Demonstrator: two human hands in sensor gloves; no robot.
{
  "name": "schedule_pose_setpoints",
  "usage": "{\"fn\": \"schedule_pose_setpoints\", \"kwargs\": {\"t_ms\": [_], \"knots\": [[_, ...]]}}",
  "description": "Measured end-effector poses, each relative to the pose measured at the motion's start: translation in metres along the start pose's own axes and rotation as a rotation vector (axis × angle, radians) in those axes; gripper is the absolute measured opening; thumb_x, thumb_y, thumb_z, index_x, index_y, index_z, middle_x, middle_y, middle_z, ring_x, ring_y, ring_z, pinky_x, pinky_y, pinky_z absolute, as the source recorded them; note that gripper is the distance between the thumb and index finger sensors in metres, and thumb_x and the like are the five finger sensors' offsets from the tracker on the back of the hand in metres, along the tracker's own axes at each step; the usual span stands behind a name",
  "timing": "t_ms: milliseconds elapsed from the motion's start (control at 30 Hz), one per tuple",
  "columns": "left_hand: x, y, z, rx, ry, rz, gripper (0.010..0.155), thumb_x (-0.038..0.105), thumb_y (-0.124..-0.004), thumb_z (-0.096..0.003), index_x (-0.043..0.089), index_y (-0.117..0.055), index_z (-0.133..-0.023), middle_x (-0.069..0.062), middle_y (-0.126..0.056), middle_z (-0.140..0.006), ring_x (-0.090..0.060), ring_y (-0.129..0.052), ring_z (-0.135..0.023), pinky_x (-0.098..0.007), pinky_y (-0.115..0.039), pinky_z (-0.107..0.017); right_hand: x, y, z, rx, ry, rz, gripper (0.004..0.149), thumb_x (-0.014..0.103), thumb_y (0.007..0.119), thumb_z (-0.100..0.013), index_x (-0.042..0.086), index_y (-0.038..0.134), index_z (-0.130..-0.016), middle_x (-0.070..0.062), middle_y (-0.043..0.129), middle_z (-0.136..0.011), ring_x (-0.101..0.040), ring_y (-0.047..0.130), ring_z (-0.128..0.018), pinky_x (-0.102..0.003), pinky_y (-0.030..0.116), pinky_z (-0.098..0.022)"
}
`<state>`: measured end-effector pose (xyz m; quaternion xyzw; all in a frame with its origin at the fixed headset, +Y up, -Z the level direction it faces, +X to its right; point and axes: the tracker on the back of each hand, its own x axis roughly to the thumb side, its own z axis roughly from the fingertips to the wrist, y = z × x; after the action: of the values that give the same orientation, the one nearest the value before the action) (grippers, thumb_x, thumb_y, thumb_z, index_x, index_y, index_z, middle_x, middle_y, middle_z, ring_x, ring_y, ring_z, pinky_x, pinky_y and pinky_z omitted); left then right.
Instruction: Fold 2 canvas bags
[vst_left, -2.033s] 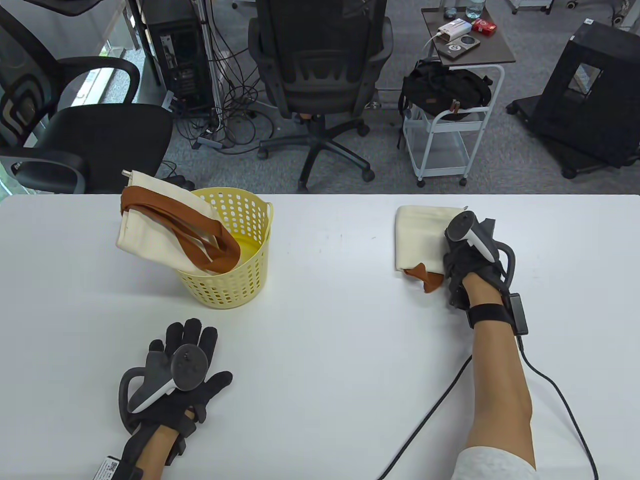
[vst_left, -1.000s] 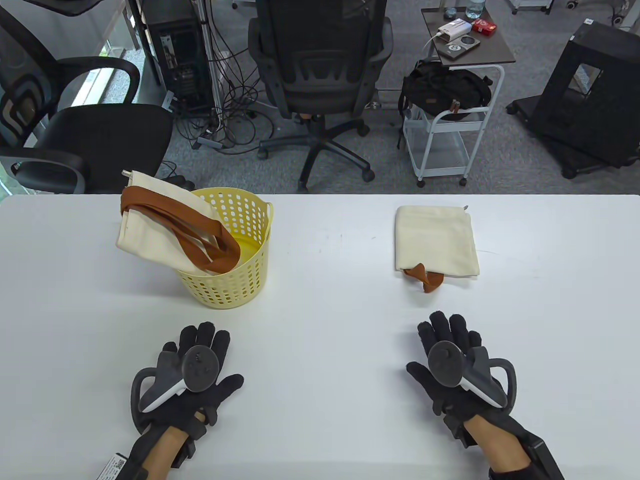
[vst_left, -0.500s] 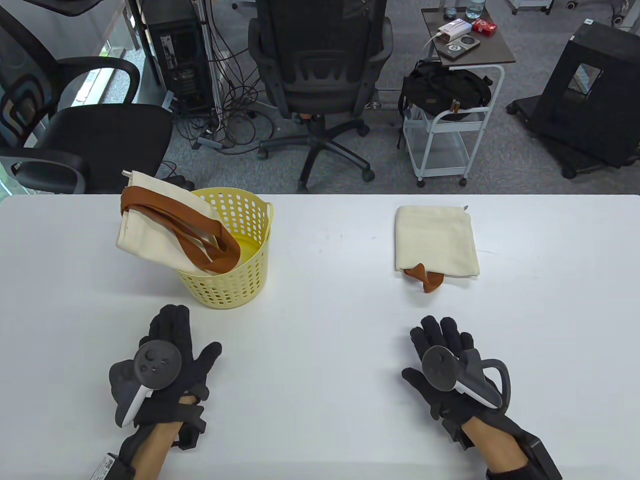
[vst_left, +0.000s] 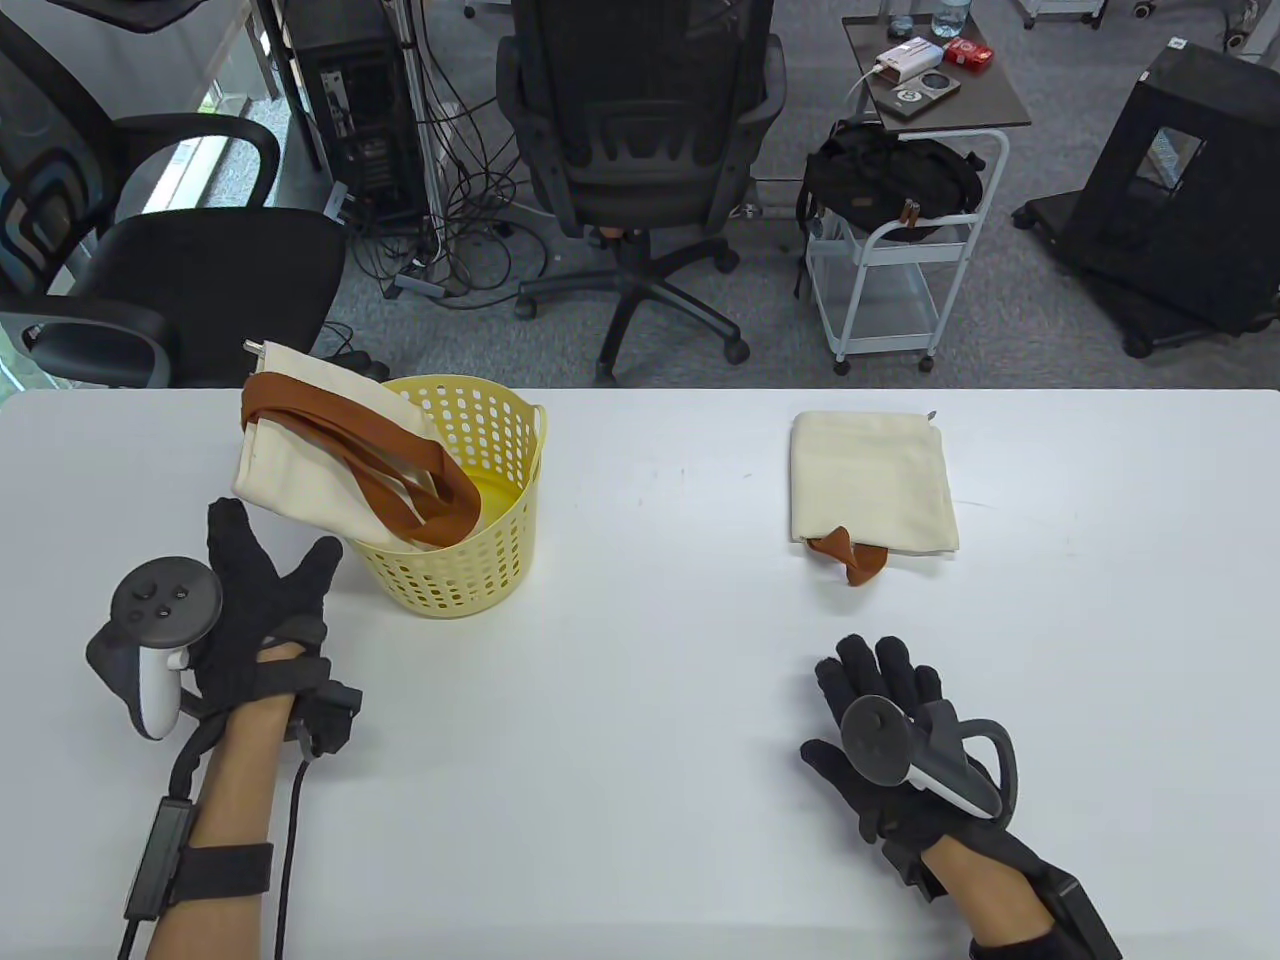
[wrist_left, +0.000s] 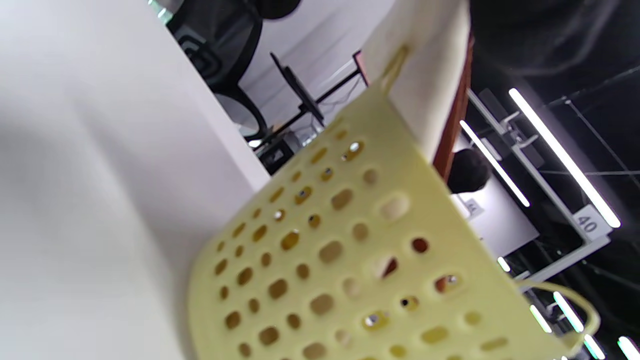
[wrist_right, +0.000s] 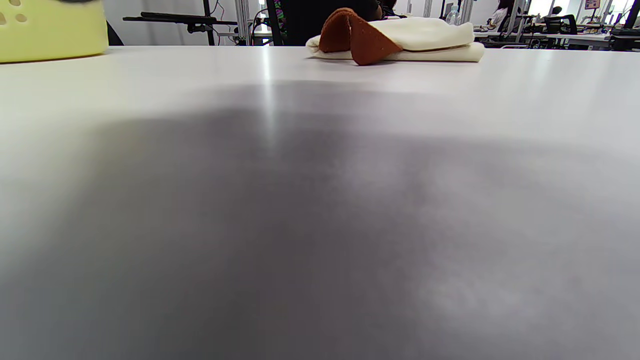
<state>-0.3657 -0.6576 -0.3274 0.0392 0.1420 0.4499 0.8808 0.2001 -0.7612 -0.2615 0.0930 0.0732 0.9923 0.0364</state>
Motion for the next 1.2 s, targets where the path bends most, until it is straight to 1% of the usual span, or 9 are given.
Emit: {"fn": "schedule_pose_setpoints", "kwargs": {"t_ms": [167, 333, 367, 500, 600, 767, 900, 1100, 1200], "knots": [[0.003, -0.003, -0.019, -0.022, 0.034, 0.105, 0.106, 0.065, -0.08, -0.0363, 0.021, -0.011, -0.104, -0.009, -0.017, -0.114, -0.037, -0.035, -0.114, -0.062, -0.033, -0.081, 0.0, 0.001, 0.001, 0.003, -0.007, 0.0, 0.076, 0.059, 0.061, -0.042, 0.031, 0.032, -0.107, 0.002, 0.012, -0.115, -0.032, 0.007, -0.105, -0.058, 0.018, -0.076], [-0.001, -0.013, -0.036, -0.102, 0.009, 0.18, 0.106, 0.068, -0.078, -0.0368, 0.021, -0.011, -0.104, -0.009, -0.015, -0.114, -0.038, -0.028, -0.114, -0.061, -0.031, -0.081, 0.0, -0.001, 0.003, -0.006, -0.023, -0.012, 0.076, 0.06, 0.06, -0.042, 0.031, 0.032, -0.107, 0.002, 0.012, -0.115, -0.033, 0.007, -0.105, -0.059, 0.018, -0.075], [-0.001, -0.015, -0.038, -0.107, 0.009, 0.184, 0.105, 0.068, -0.078, -0.0374, 0.022, -0.011, -0.104, -0.006, -0.015, -0.114, -0.038, -0.028, -0.114, -0.06, -0.031, -0.081, 0.0, -0.001, 0.004, -0.006, -0.024, -0.013, 0.076, 0.06, 0.06, -0.042, 0.031, 0.032, -0.107, 0.002, 0.011, -0.115, -0.033, 0.007, -0.105, -0.059, 0.018, -0.075], [0.005, -0.023, -0.042, -0.11, -0.016, 0.213, 0.094, 0.061, -0.075, -0.0436, 0.026, -0.013, -0.105, -0.003, -0.017, -0.115, -0.035, -0.027, -0.113, -0.052, -0.031, -0.082, 0.001, 0.001, 0.004, 0.003, -0.028, -0.008, 0.076, 0.06, 0.06, -0.042, 0.031, 0.032, -0.107, 0.002, 0.012, -0.115, -0.033, 0.007, -0.105, -0.059, 0.018, -0.075], [0.011, -0.028, -0.041, -0.094, -0.052, 0.217, 0.077, 0.056, -0.063, -0.0486, 0.032, -0.018, -0.106, 0.0, -0.018, -0.116, -0.033, -0.025, -0.114, -0.05, -0.031, -0.082, 0.001, 0.001, 0.005, 0.003, -0.033, -0.008, 0.076, 0.06, 0.06, -0.042, 0.031, 0.032, -0.107, 0.002, 0.012, -0.115, -0.033, 0.007, -0.105, -0.059, 0.018, -0.075], [0.019, -0.037, -0.041, -0.106, -0.127, 0.216, 0.069, 0.055, -0.053, -0.0477, 0.042, -0.019, -0.106, 0.006, -0.002, -0.114, -0.028, 0.002, -0.108, -0.049, -0.017, -0.081, 0.002, 0.001, 0.005, 0.005, -0.04, -0.009, 0.076, 0.06, 0.059, -0.042, 0.031, 0.032, -0.107, 0.001, 0.011, -0.115, -0.033, 0.007, -0.105, -0.059, 0.018, -0.075], [0.027, -0.039, -0.038, -0.076, -0.162, 0.159, 0.068, 0.056, -0.052, -0.0477, 0.045, -0.02, -0.107, 0.011, 0.009, -0.11, -0.022, 0.016, -0.103, -0.047, -0.006, -0.079, 0.001, 0.002, 0.005, 0.013, -0.04, -0.009, 0.076, 0.06, 0.059, -0.042, 0.031, 0.032, -0.107, 0.001, 0.011, -0.115, -0.033, 0.007, -0.105, -0.059, 0.018, -0.075], [0.045, -0.041, -0.03, -0.013, -0.232, 0.07, 0.068, 0.057, -0.051, -0.0467, 0.044, -0.021, -0.107, 0.013, 0.0, -0.113, -0.017, 0.012, -0.105, -0.043, -0.006, -0.079, 0.001, 0.002, 0.005, 0.012, -0.046, -0.012, 0.076, 0.06, 0.059, -0.042, 0.031, 0.032, -0.107, 0.001, 0.011, -0.115, -0.033, 0.007, -0.105, -0.059, 0.018, -0.075], [0.055, -0.041, -0.023, 0.071, -0.279, 0.063, 0.068, 0.058, -0.05, -0.0466, 0.043, -0.022, -0.107, 0.014, -0.008, -0.116, -0.015, 0.004, -0.109, -0.041, -0.011, -0.082, 0.001, 0.002, 0.005, 0.015, -0.046, -0.013, 0.076, 0.06, 0.059, -0.042, 0.031, 0.032, -0.107, 0.001, 0.011, -0.115, -0.033, 0.007, -0.105, -0.059, 0.018, -0.075]]}}
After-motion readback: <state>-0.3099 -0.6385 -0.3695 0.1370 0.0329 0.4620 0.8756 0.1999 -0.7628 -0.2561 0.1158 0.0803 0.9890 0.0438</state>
